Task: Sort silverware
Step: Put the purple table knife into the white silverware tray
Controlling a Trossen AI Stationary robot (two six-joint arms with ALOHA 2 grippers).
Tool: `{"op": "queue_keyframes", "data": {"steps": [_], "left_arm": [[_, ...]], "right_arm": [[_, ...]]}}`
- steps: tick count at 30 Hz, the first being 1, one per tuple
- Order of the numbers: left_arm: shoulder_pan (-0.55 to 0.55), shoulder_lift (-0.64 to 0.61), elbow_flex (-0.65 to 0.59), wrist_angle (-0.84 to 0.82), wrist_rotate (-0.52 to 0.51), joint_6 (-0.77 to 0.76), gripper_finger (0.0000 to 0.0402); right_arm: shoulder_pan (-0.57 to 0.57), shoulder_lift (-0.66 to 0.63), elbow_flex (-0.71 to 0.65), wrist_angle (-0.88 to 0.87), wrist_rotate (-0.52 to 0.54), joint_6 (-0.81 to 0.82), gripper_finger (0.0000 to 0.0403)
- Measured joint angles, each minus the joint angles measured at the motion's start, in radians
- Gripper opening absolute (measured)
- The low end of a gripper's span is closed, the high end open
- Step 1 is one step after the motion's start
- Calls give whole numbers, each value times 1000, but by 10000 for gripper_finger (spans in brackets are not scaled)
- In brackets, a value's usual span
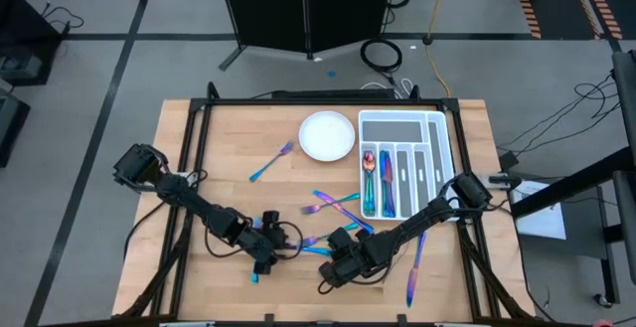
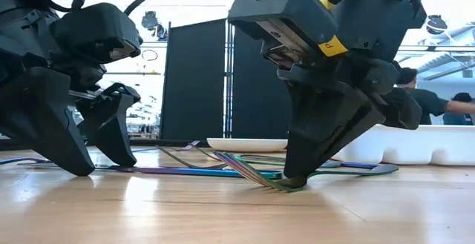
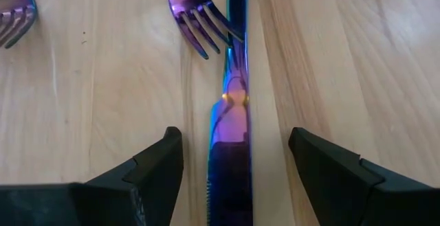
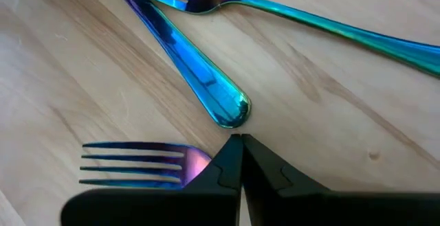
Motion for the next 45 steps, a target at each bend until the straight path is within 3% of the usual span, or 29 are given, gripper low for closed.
{"op": "queue_keyframes", "data": {"steps": [12, 36, 45], "left_arm": [[0, 1, 0, 4, -7, 19, 267], [-1, 2, 0, 5, -13, 19, 267], [-3, 1, 3, -26, -9, 1, 267]], "right_arm": [[-8, -27, -1, 96, 44, -61, 0], [-30, 9, 6, 90, 33, -73, 0], [-2, 27, 9, 41, 31, -7, 0]]}}
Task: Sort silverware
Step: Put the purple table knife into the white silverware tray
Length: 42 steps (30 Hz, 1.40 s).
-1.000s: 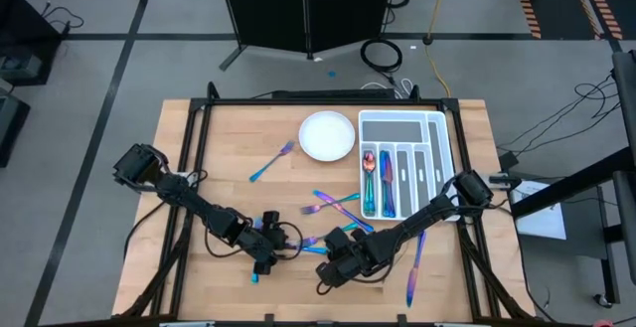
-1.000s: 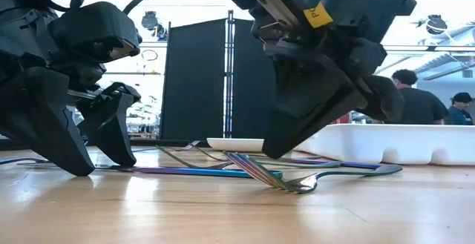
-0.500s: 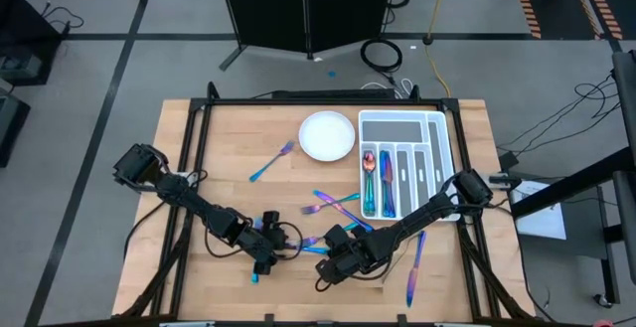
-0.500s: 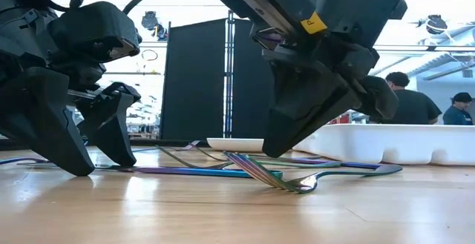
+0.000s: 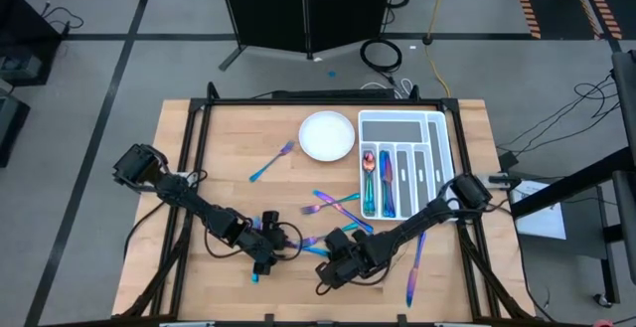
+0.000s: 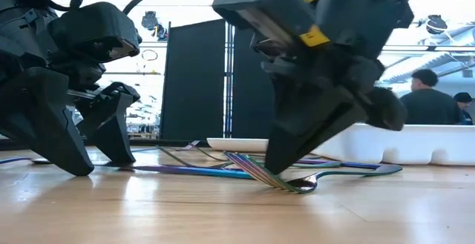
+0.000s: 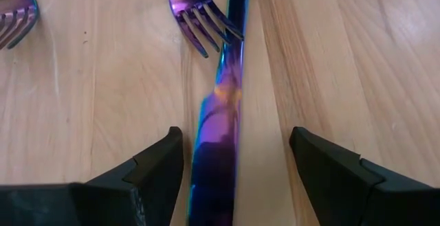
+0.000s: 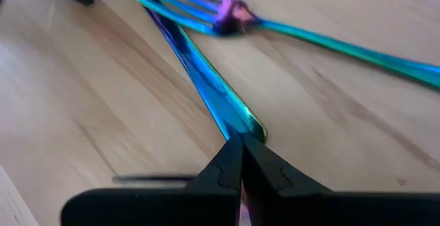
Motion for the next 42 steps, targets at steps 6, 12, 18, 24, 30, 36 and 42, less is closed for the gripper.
{"op": "queue_keyframes", "data": {"steps": [6, 12, 18, 24, 30, 36, 42], "left_arm": [[3, 0, 0, -7, 3, 1, 267], [4, -2, 1, -34, 9, -4, 264], [5, -3, 3, -46, 34, -9, 219], [5, -5, 5, -69, 40, -9, 188], [5, -5, 5, -71, 40, -9, 184], [5, -5, 5, -72, 38, -9, 182], [16, -5, 4, -54, 10, 2, 147]], "right_arm": [[11, 2, -2, -11, -6, 9, 0], [13, 3, -2, -17, -8, 8, 0], [13, 3, -3, -17, -11, 3, 0], [19, 3, -4, -22, -14, 2, 0], [21, 3, -4, -25, -17, 1, 0], [21, 3, -5, -25, -17, -16, 0], [21, 3, -5, -23, -11, -22, 0]]}}
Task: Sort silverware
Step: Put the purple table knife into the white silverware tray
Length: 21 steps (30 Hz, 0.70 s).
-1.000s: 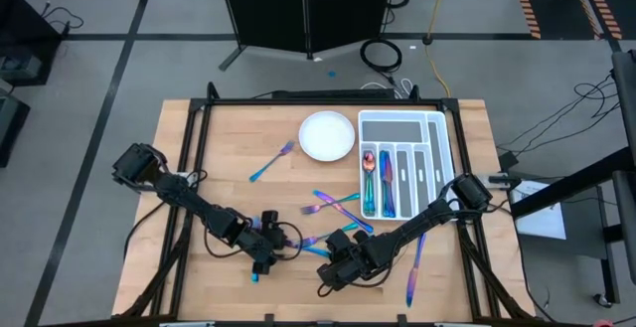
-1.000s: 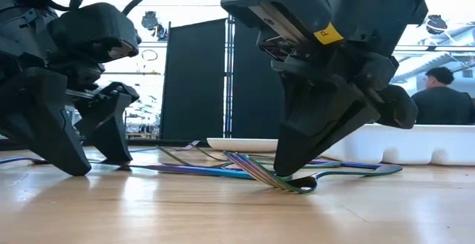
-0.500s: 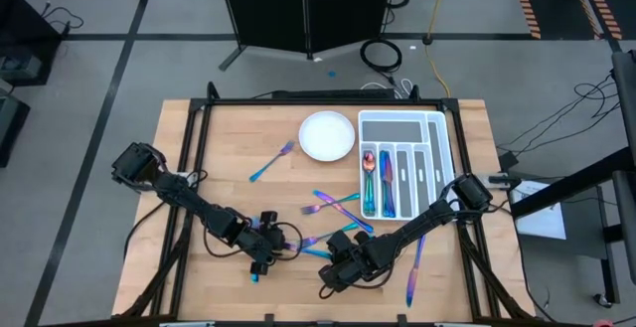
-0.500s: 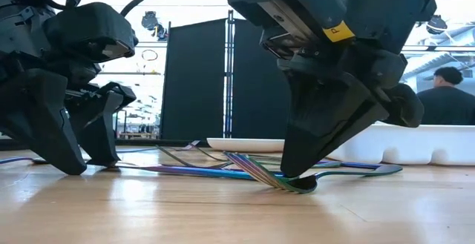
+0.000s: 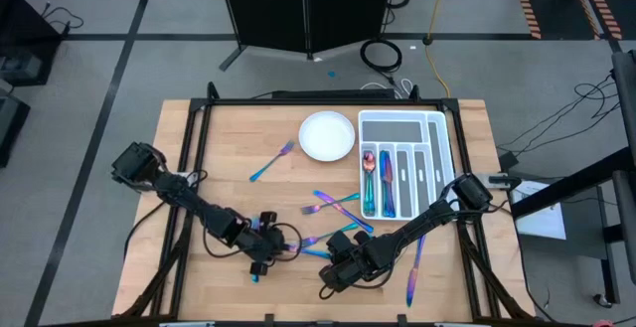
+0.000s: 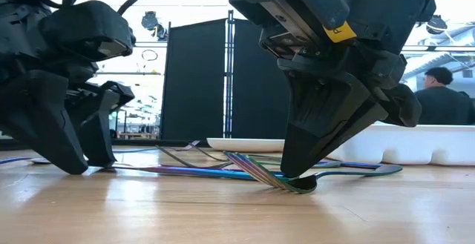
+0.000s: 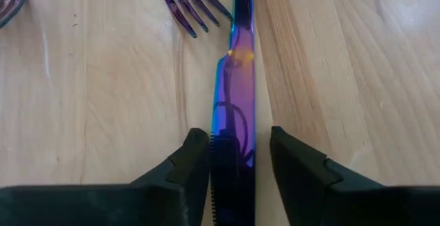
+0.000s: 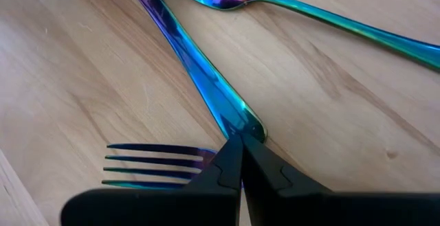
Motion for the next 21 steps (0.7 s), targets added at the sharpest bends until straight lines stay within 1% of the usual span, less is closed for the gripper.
{"op": "queue_keyframes", "data": {"steps": [5, 9, 13, 19, 21], "left_arm": [[26, 0, -1, 10, 0, 25, 116], [31, 0, -3, 16, -4, 47, 101], [31, 0, -3, 22, -10, 52, 97], [32, -11, -6, 22, -5, 52, 96], [34, -25, -8, 16, -5, 73, 96]], "right_arm": [[0, 0, 0, 2, 1, -14, 0], [0, 0, -1, 5, 2, -14, 0], [0, 0, -1, 6, 5, -22, 0], [5, 0, -1, 10, 46, -26, 0], [8, 0, -1, 17, 62, -31, 0]]}}
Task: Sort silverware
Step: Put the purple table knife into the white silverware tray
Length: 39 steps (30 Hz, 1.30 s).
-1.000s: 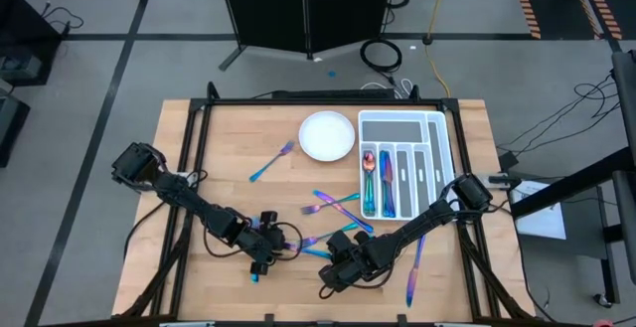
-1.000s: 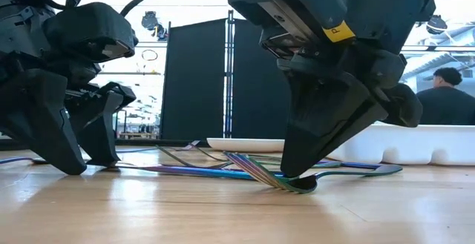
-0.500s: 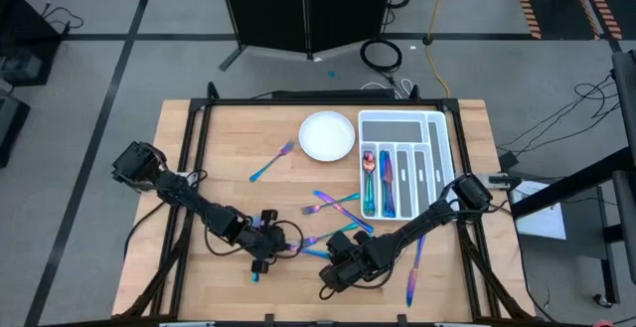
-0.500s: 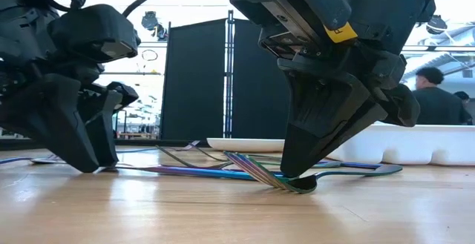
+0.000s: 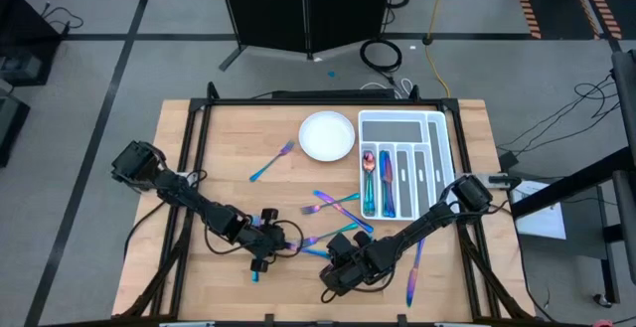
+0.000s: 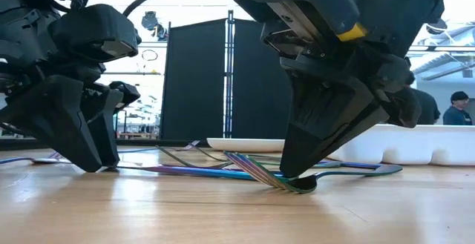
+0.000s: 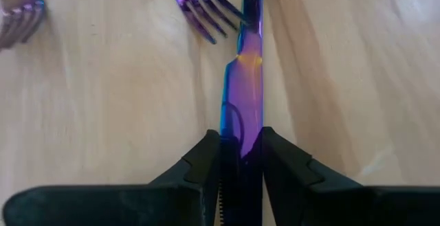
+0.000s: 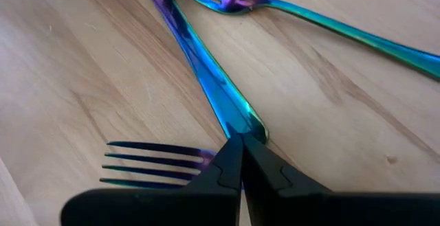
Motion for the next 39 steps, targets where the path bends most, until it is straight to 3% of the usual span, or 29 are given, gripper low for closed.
{"op": "queue_keyframes", "data": {"steps": [11, 19, 25, 32, 39], "left_arm": [[2, -33, -1, -12, -5, 27, 95], [-3, -44, -1, -15, 37, 21, 95], [-7, -61, 36, -83, 104, 5, 95], [-10, -62, 88, -153, 136, 3, 95], [-11, -62, 93, -155, 136, 2, 95]], "right_arm": [[-1, -38, -7, 37, 81, -81, 0], [-30, -85, -3, 206, 82, -236, 8], [-85, -78, -2, 365, -78, -332, 67], [-142, -78, 0, 476, -99, -481, 155], [-161, -38, 0, 534, -168, -560, 182]]}}
